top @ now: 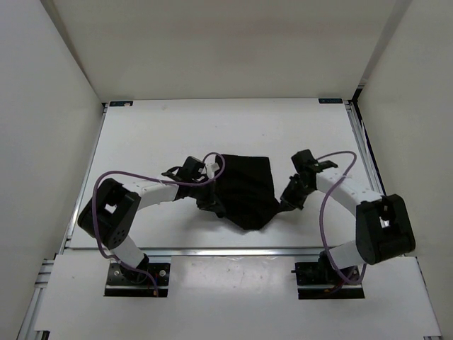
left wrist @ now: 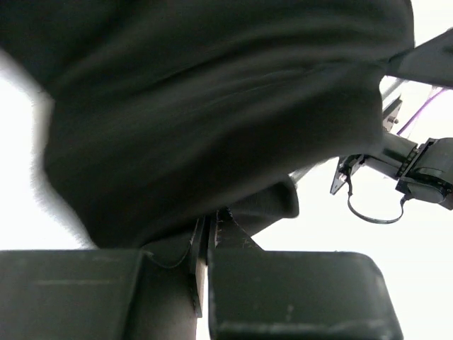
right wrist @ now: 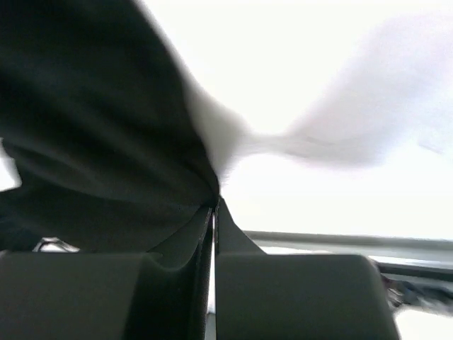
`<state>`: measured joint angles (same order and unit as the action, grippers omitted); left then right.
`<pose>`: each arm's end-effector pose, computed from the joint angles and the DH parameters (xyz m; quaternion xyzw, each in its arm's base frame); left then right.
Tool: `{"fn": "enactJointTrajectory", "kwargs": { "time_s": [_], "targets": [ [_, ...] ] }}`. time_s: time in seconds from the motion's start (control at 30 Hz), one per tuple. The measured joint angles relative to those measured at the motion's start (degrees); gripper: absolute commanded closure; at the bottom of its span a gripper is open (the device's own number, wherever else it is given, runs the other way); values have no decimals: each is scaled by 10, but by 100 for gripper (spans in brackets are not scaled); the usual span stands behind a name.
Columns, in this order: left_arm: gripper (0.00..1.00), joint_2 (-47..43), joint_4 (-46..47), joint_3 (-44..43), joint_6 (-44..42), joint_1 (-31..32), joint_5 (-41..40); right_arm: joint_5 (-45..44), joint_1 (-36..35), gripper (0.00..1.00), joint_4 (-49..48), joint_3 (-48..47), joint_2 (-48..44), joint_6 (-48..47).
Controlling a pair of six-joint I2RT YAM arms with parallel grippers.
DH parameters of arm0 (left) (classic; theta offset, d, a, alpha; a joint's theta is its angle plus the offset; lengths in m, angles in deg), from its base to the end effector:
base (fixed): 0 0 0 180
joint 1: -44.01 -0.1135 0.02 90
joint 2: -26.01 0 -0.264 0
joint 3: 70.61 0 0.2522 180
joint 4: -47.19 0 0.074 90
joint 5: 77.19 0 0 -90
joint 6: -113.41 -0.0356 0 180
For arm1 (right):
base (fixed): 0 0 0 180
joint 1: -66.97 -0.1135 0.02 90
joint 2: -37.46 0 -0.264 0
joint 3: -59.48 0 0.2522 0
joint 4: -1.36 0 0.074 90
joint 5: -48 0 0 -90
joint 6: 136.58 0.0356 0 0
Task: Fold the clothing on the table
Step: Flatten the skirt out
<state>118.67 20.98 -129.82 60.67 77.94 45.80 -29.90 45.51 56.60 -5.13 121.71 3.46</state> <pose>0.2341 -0.1808 0.1486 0.0474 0.9272 -0.3689 0.0445 0.2387 0.1019 0.1864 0.2299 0.9587 0.1612 0.0451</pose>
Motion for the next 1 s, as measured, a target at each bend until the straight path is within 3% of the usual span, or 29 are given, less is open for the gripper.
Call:
{"fn": "enactJointTrajectory", "kwargs": {
  "time_s": [0.2,0.27,0.37,0.6,1.0],
  "targets": [
    [100,-3,-1,2,-2,0,0,-1,64,98,13,126,-52,-25],
    [100,-3,1,2,0,8,0,-4,79,77,28,137,-66,-31],
    [100,-3,-2,2,1,15,-1,-39,94,56,39,135,-86,-56],
    [100,-3,-9,2,2,26,-2,-50,64,56,67,103,-116,-60],
    [100,-1,-10,-4,-2,38,-3,31,-55,57,14,113,-87,64]
  ]
}}
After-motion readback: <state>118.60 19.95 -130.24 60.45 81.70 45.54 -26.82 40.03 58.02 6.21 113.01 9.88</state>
